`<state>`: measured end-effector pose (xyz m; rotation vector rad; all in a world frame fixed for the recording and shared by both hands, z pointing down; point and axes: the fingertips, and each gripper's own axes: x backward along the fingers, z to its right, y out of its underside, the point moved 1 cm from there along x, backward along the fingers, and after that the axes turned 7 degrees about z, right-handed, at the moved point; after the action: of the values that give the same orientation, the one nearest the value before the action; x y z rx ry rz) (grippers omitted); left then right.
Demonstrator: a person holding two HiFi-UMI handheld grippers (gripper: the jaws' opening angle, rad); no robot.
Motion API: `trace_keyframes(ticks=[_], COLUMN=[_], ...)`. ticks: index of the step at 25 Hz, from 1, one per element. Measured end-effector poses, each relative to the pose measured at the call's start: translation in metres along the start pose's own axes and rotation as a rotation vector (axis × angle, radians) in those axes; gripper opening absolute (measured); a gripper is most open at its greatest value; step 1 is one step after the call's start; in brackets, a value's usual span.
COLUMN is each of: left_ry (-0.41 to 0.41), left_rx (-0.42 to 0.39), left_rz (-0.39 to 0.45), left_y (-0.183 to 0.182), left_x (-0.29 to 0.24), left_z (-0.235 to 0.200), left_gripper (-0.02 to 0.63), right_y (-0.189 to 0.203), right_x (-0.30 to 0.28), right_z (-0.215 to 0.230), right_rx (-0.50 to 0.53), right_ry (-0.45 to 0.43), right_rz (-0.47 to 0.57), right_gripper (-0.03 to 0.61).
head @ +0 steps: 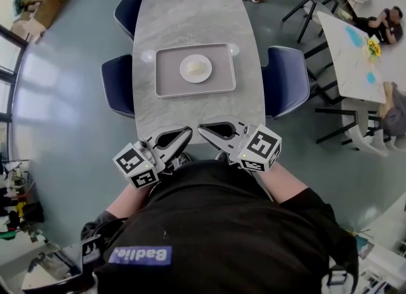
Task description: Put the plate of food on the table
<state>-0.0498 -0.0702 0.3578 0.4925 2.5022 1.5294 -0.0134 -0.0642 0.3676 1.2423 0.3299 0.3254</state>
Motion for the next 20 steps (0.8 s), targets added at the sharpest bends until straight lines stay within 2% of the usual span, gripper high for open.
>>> trace_keyframes(ticks=[20], left_ry=[-0.006], left_rx=[-0.002], left_rz=[0.004], left_y=[-0.0011], left_x=[0.0019], left_z=[-0.0011], left_gripper=[0.006], right_y=[0.0011], right_x=[-0.0021], right_z=[-0.0012], right_rx=[0.026], right_ry=[-0.005], right_rz=[-0.021], right_gripper=[0.011])
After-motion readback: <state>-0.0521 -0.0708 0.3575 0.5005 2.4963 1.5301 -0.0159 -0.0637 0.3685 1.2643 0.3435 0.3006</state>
